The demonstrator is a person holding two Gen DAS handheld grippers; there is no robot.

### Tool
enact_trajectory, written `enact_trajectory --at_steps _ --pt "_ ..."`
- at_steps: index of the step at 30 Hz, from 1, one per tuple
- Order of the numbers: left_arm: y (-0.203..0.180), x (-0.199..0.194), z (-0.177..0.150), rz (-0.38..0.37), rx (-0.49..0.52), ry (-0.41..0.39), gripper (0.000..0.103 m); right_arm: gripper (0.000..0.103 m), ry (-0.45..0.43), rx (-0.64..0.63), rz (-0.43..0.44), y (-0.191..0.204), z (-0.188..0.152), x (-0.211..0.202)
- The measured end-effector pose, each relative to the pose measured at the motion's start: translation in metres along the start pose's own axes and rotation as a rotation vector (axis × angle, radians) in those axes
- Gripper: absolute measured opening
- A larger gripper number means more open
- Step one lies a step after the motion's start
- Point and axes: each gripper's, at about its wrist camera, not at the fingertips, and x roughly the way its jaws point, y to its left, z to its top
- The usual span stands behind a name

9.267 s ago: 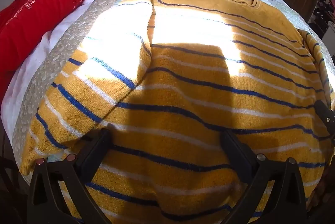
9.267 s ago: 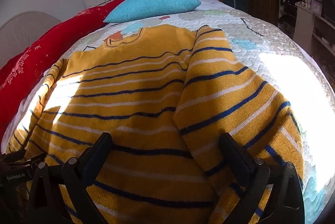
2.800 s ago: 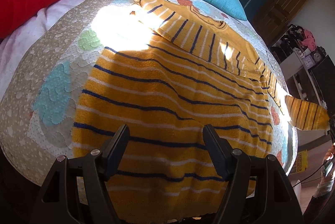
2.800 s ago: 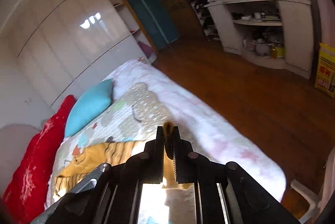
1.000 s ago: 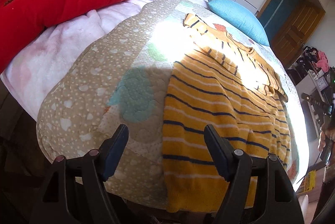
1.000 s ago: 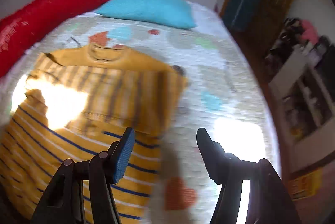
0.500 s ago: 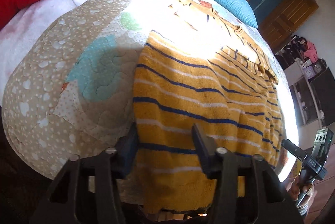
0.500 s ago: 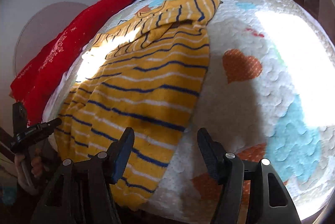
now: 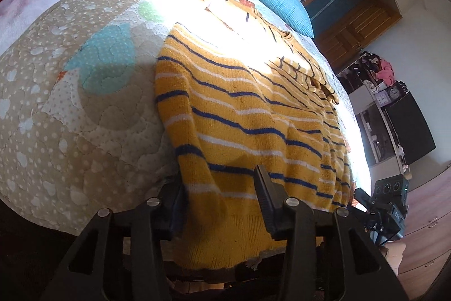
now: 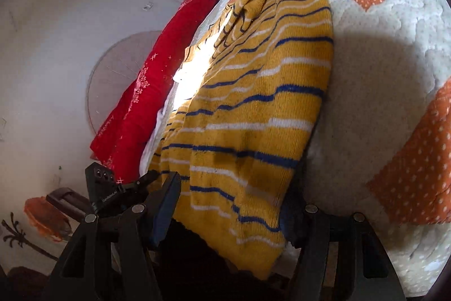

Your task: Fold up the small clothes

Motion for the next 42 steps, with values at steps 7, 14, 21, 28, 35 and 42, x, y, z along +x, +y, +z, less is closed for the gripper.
enact_trajectory --at_steps 7,14,21,28,35,42 --pt "-0.007 0.009 0.005 0.135 0.009 0.032 0.013 0.037 0.017 0.006 -0.078 0.011 -0.019 0.018" --pt "-0.025 -0.022 0.007 0.122 0.068 0.010 0.007 0.011 0.017 0.003 -0.098 0.022 -0.017 -0.008" --pt "-0.033 -0.054 -0.026 0.114 0.096 -0.011 0.007 0.011 -0.024 -0.015 -0.083 0.034 -0.036 -0.055" --pt "-0.017 -0.041 -0.007 0.111 0.021 -0.018 0.007 0.011 0.020 -0.013 -0.108 0.027 -0.022 -0.041" --pt "-0.041 -0.036 0.049 0.104 0.070 -0.106 0.007 0.011 -0.051 -0.115 -0.093 0.058 0.045 -0.043" --pt "-0.060 0.004 0.145 0.133 0.066 -0.182 0.007 0.011 -0.131 -0.172 -0.133 0.074 0.147 -0.019"
